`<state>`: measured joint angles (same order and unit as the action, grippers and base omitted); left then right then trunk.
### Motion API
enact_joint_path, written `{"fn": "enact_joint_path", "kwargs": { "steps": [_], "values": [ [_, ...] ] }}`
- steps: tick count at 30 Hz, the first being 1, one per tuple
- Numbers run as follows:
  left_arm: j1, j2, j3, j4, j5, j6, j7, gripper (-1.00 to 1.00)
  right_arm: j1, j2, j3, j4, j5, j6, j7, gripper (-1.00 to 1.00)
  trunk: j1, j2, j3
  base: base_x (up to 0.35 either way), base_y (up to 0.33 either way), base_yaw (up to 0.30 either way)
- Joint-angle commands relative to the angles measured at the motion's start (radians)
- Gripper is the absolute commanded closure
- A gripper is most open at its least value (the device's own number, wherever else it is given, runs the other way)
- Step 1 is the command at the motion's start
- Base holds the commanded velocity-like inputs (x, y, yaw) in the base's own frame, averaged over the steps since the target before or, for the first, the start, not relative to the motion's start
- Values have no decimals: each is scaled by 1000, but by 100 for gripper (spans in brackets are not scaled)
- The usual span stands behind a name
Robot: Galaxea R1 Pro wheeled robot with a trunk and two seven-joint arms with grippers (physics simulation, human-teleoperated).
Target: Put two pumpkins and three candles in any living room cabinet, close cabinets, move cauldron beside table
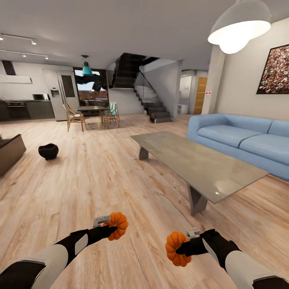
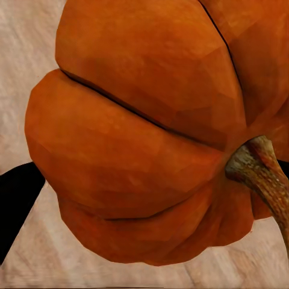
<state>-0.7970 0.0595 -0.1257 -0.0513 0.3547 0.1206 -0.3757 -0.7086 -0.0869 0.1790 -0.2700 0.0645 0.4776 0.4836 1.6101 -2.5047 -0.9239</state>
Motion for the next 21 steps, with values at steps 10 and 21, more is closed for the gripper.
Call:
{"fn": "enact_joint_path", "kwargs": {
  "steps": [10,21],
  "values": [
    [0,0,1,1,13,7,0,100,0,0,-1,-3,0,6,4,100,0,0,1,253,119,279],
    [-1,1,1,1,13,7,0,100,0,2,-1,-3,0,4,4,100,0,0,1,300,131,257]
  ]
}}
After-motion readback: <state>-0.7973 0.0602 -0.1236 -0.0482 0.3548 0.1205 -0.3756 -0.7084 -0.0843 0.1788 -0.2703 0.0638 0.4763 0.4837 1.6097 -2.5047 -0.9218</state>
